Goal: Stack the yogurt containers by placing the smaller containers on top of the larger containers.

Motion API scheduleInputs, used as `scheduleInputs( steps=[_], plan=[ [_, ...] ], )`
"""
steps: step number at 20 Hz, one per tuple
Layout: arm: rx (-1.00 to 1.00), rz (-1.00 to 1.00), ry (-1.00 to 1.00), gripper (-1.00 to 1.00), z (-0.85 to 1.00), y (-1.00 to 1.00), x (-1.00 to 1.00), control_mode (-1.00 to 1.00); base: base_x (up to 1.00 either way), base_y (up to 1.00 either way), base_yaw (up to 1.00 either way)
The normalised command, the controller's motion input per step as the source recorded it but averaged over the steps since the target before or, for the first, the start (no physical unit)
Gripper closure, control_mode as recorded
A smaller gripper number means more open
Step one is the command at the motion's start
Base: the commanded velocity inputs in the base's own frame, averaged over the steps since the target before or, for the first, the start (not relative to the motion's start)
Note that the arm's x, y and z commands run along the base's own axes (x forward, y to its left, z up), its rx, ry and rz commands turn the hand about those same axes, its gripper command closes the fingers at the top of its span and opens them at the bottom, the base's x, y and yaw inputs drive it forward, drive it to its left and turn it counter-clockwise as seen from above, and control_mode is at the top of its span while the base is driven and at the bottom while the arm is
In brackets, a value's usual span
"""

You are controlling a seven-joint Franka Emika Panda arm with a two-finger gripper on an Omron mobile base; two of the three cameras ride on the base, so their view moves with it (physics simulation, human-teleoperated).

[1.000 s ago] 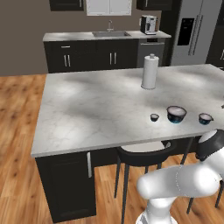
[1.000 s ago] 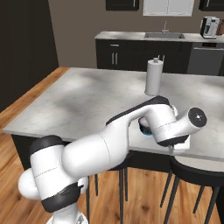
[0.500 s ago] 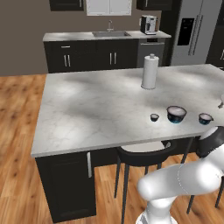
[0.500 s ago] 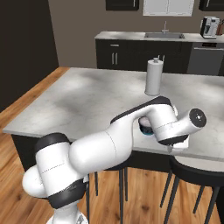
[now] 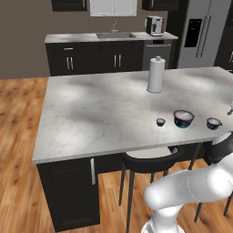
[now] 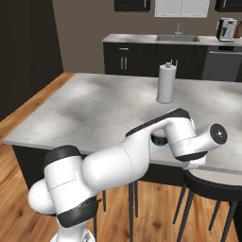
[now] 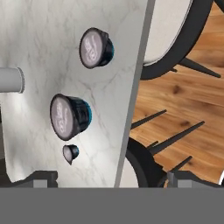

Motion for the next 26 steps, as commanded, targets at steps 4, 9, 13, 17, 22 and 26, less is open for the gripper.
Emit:
scheduleInputs(
  steps=[4,9,13,17,22,26],
  plan=[
    [-0.01,0.0,0.0,-1.0,-0.03,0.0,0.01,-1.0,0.0,0.0,0.0],
    [-0.07,-0.03,0.0,-1.0,-0.06,0.0,0.01,-1.0,0.0,0.0,0.0],
    [0.0,0.0,-0.01,-1.0,-0.14,-0.04,0.05,-1.0,0.0,0.0,0.0],
    [0.0,0.0,0.0,-1.0,-0.08,-0.01,0.21,-1.0,0.0,0.0,0.0],
    [0.0,0.0,0.0,-1.0,-0.09,-0.06,0.21,-1.0,0.0,0.0,0.0],
    [0.0,0.0,0.0,-1.0,-0.09,-0.25,0.07,-1.0,0.0,0.0,0.0]
  ],
)
